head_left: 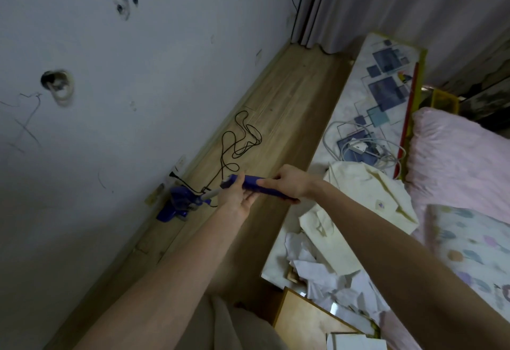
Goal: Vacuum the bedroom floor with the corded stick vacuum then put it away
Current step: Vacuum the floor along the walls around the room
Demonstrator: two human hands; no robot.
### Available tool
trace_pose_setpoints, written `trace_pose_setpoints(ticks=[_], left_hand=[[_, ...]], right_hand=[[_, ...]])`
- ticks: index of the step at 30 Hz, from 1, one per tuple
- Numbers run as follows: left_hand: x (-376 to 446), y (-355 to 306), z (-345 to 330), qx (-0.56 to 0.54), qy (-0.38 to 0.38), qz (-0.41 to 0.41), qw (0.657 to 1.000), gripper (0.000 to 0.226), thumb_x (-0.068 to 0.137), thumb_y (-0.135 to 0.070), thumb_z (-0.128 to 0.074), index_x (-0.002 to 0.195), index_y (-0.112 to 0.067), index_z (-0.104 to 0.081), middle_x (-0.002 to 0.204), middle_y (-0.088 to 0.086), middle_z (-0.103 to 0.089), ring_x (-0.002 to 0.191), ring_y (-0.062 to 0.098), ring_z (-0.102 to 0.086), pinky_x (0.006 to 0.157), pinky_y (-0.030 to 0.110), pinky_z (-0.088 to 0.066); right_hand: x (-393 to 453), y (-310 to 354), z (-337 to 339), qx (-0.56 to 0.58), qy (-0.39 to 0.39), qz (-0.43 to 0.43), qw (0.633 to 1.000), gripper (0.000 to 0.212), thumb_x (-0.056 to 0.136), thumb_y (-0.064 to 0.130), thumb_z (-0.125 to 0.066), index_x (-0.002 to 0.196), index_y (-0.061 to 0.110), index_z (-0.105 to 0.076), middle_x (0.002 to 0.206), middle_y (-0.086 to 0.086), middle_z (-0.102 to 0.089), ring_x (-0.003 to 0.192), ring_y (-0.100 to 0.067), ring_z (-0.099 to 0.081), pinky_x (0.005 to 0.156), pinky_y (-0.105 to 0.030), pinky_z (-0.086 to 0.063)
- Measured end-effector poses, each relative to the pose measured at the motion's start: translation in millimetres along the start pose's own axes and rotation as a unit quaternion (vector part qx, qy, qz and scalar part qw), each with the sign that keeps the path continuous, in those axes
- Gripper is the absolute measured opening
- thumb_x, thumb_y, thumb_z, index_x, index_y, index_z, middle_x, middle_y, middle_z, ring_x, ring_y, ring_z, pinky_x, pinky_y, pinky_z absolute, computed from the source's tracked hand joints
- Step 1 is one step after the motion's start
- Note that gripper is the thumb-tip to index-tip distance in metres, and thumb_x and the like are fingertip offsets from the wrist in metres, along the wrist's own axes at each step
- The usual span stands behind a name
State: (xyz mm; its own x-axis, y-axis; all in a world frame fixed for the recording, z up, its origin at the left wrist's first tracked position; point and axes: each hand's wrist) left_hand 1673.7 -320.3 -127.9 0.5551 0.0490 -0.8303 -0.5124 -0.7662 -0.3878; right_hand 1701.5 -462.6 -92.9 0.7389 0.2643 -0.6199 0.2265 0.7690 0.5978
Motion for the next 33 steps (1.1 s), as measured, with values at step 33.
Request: trace_pose_setpoints(ticks=[33], left_hand=[[-13.7, 28.7, 20.9, -0.023, -0.067, -0.134, 0.988, 0.017, 0.092, -0.01, -0.062, 0.106, -0.012, -0.053, 0.114, 0.016, -0.063, 0.098, 0.024, -0.066, 0.061, 0.028, -0.059]], right_hand=[[-10.4, -6.0, -29.2, -0.028, -0.032, 0.039, 0.998, 0.057, 0.093, 0.049, -0.056, 0.087, -0.007, -0.069, 0.053, -0.005, -0.054, 0.043, -0.014, -0.048, 0.043, -0.02, -0.04]])
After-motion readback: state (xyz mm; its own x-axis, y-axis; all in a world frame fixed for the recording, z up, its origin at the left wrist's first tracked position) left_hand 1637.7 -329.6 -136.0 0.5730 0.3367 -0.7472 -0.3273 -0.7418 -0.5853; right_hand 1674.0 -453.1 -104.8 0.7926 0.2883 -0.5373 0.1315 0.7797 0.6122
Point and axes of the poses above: each hand's wrist, its own x-axis towards the middle knuckle, its own z-axis out of the back of the hand, y = z × x
